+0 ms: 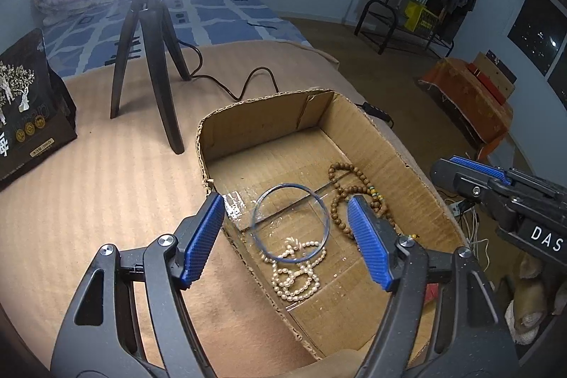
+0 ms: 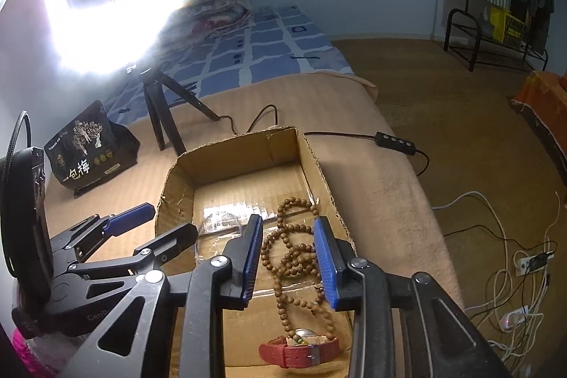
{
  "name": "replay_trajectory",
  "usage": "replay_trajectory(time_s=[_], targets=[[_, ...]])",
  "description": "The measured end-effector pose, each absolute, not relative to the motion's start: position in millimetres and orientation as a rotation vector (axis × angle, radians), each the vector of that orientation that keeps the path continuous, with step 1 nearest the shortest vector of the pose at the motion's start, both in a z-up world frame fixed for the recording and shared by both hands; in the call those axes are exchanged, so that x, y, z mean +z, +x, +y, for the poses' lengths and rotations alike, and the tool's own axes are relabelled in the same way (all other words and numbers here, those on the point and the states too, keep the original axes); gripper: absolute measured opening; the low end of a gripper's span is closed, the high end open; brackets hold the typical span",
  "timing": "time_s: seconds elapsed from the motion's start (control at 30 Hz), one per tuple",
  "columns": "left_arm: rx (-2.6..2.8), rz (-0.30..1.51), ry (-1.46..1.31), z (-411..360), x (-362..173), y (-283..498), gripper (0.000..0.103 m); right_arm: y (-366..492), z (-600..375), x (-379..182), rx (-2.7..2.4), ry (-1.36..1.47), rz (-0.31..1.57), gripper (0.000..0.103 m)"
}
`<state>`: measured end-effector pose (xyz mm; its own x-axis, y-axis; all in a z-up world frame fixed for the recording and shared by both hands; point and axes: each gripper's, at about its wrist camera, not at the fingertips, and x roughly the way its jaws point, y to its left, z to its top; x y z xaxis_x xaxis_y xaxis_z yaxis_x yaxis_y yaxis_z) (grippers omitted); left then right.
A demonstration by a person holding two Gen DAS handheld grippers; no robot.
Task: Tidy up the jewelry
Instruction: 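Carry the bangle and mala into the cardboard box and release both, then move both tools back toward the yellow bead bracelet and jade pendant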
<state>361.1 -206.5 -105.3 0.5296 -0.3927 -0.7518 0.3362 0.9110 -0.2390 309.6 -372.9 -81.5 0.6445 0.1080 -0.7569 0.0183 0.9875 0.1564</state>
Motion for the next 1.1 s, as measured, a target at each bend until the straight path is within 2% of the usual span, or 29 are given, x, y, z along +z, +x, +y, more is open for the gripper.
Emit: replay_trajectory(time_s=[0.6,0.8,0.87,0.97,1.1], targets=[[-0.399,0.846,-0.066,-177.2,-68.5,334.6,0.074,289.2,-366.3,-52.9,0.053,0.154,0.814,0.032],[-0.374,0.808,-0.048,-155.9,-46.7,315.7,0.074,274.4,-354.6,-38.6,0.083,0.156,0.784,0.051],[-0.361,0.786,-0.030,-147.0,-39.1,306.2,0.074,267.8,-349.8,-33.7,0.097,0.151,0.775,0.061],[-0.346,0.770,-0.019,-129.5,-30.5,292.0,0.074,257.7,-343.0,-28.9,0.116,0.144,0.762,0.066],[-0.319,0.755,-0.021,-100.6,-21.6,269.1,0.074,242.9,-327.9,-27.8,0.154,0.122,0.765,0.066]])
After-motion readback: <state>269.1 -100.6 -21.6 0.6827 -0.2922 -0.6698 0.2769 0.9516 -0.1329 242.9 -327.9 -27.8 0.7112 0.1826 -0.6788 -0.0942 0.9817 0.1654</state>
